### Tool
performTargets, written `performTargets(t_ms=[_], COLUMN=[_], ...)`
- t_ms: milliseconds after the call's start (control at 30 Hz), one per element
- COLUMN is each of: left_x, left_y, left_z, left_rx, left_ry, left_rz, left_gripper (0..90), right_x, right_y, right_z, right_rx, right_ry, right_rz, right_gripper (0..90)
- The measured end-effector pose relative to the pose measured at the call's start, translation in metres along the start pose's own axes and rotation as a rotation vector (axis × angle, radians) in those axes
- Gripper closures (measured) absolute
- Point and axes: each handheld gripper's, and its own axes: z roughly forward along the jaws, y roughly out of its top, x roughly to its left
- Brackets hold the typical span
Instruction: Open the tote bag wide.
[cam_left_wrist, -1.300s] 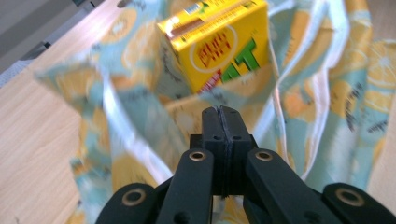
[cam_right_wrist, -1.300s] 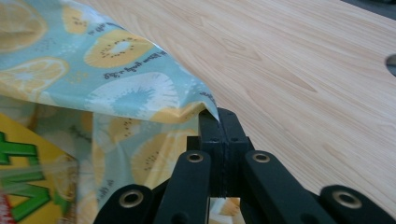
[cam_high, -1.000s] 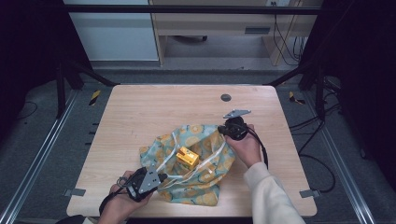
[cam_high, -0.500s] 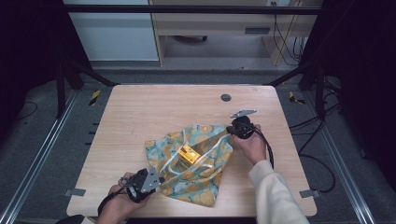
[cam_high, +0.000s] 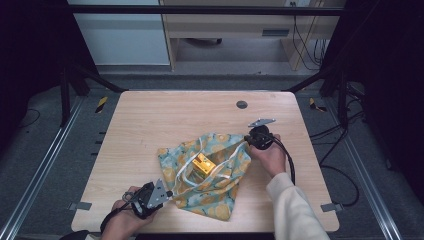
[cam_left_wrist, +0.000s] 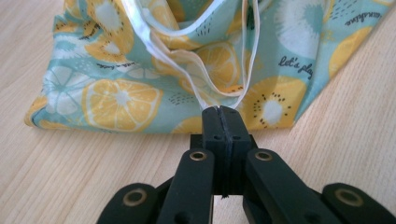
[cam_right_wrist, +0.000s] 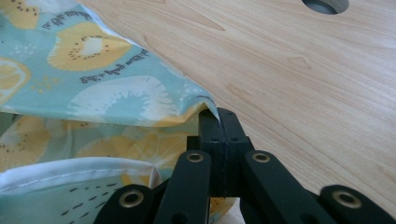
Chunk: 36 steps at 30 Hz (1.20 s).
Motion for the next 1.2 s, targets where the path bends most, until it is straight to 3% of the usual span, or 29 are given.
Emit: performTargets(t_ms=[367,467,533,567,633,700,800,933,967,1067,1133,1200], left_x=[0.001,0.002,0.004,0.005,0.006,0.007,0.008,0.016,0.02,0.028,0.033,0.039], left_y=[-0.002,-0.002,-0.002,-0.002,0.0,0.003,0.008,0.019,0.024,0.037,0.044,0.046], left_z=[0.0,-0.002,-0.006,-0.008,-0.011,-0.015,-0.022,-0.029,-0.028,-0.021,-0.009,0.006], left_rx=[0.012,0.0,-0.027,-0.032,-0.077,-0.125,-0.195,-0.258,-0.265,-0.269,-0.238,-0.197], left_ry=[-0.005,0.009,0.018,0.023,0.039,0.071,0.111,0.154,0.167,0.153,0.158,0.156], left_rz=[0.005,-0.015,-0.03,-0.023,-0.053,-0.074,-0.106,-0.152,-0.15,-0.18,-0.182,-0.183], left_gripper=[90.0,90.0,90.0,90.0,90.0,78.8,72.5,61.3,56.7,50.5,46.8,49.9], right_x=[-0.006,-0.006,-0.005,-0.003,-0.001,0.001,0.003,0.009,0.011,0.021,0.029,0.037], right_y=[-0.001,-0.001,0.0,0.001,0.003,0.005,0.009,0.011,0.012,0.01,0.007,0.001], right_z=[0.012,0.013,0.011,0.009,0.004,-0.004,-0.018,-0.036,-0.04,-0.053,-0.059,-0.063], right_rx=[0.009,0.002,-0.01,-0.015,-0.015,-0.031,-0.064,-0.093,-0.103,-0.134,-0.133,-0.129], right_ry=[0.001,0.007,0.024,0.022,0.008,-0.009,-0.02,-0.023,-0.018,0.01,0.021,0.044], right_rz=[0.024,0.03,0.036,0.034,0.024,0.008,-0.003,-0.012,-0.013,-0.027,-0.049,-0.062], right_gripper=[90.0,88.9,81.4,75.3,59.6,51.9,35.5,25.3,24.6,22.8,22.6,22.1])
